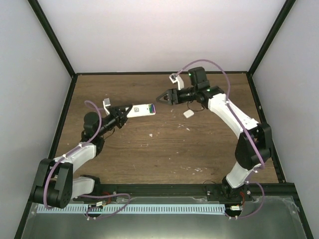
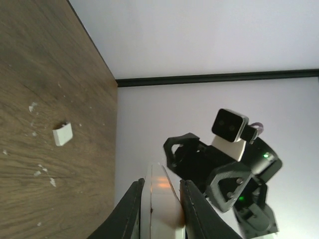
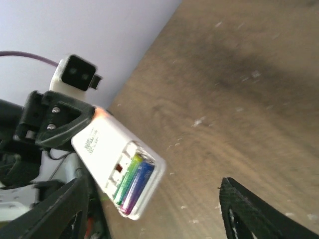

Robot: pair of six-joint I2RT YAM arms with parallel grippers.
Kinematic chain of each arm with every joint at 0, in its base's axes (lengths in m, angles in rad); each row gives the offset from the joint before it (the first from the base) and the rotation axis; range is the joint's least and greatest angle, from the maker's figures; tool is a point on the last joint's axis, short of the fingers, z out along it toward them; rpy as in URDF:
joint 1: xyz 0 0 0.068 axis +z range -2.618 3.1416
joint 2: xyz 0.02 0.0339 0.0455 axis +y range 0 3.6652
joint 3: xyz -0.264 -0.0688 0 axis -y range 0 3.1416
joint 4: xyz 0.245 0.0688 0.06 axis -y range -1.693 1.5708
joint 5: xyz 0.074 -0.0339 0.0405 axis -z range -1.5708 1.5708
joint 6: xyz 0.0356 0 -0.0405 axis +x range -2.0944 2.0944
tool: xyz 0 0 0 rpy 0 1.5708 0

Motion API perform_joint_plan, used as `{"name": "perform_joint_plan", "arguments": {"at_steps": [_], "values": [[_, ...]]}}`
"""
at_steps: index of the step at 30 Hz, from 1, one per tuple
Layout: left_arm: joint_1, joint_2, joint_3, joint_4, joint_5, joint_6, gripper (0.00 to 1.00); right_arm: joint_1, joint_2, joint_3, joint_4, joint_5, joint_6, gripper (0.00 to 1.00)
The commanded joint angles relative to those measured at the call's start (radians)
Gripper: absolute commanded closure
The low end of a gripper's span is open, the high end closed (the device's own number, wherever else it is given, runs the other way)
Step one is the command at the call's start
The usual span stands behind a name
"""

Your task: Load the batteries into the remote control

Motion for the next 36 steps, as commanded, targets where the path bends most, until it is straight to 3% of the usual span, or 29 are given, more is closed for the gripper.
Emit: {"name": "perform_joint_plan", "arguments": {"at_steps": [1,6,9,17,20,28,36], "values": [[0.025,-0.020,0.083,-0.148,0.063,0.193,1.00,-0.046,-0.077,0.045,-0.077,0.244,-0.094,0.30],[0.045,0.008,0.177,-0.303,0.143,0.357,1.00,-0.115,-0.096,0.047,-0.138,0.432,-0.152,0.20],[0.049,0.060,0.248,-0.365,0.222,0.444,1.00,-0.176,-0.102,0.036,-0.146,0.443,-0.143,0.17],[0.051,0.215,0.357,-0.292,0.436,0.476,1.00,-0.237,-0.044,0.006,-0.186,0.440,-0.230,0.17],[0.052,0.230,0.359,-0.258,0.453,0.467,1.00,-0.237,-0.036,-0.004,-0.171,0.335,-0.235,0.18],[0.047,0.264,0.330,0.031,0.460,0.272,1.00,-0.230,-0.051,-0.129,0.018,-0.208,-0.012,0.19],[0.034,0.278,0.334,0.079,0.440,0.232,1.00,-0.164,-0.050,-0.113,0.074,-0.302,0.030,0.18]]}}
